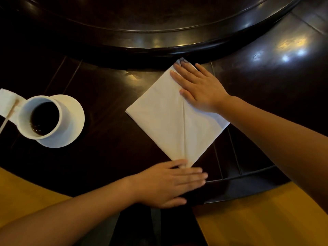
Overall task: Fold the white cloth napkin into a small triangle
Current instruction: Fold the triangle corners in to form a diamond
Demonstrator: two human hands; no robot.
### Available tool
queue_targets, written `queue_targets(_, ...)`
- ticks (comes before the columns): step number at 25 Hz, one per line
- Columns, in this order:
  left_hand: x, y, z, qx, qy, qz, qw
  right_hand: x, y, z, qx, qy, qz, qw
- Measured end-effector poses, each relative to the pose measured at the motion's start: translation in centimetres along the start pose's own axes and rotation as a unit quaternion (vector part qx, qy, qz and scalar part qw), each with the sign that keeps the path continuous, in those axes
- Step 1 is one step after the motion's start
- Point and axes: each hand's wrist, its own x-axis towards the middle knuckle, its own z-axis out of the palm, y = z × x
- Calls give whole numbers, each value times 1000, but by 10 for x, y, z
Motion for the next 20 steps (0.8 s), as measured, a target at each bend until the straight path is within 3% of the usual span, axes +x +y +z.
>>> queue_targets(1,10,-9,-5,1,70,-63,996,-1,-2,1,4,4,6,1000)
queue_targets(2,24,-23,-12,4,147,-179,973,-2,-4,1,8,10,11,1000)
queue_targets(3,38,-42,-20,3,202,-320,925,-3,-5,2,9,14,16,1000)
queue_targets(5,62,-82,-30,-15,208,-523,827,-3,-7,2,2,12,25,1000)
queue_targets(6,72,-96,-29,-34,173,-569,803,-3,-8,2,-1,8,26,1000)
queue_targets(9,85,-111,-9,-25,103,-576,811,-2,-7,2,-5,3,24,1000)
queue_targets(11,74,-111,0,-7,119,-563,818,-2,-6,2,2,1,28,1000)
queue_targets(14,45,-111,6,14,140,-592,794,-2,-6,3,4,-4,33,999)
queue_targets(20,4,-94,8,2,119,-607,786,-3,-7,3,5,-8,34,999)
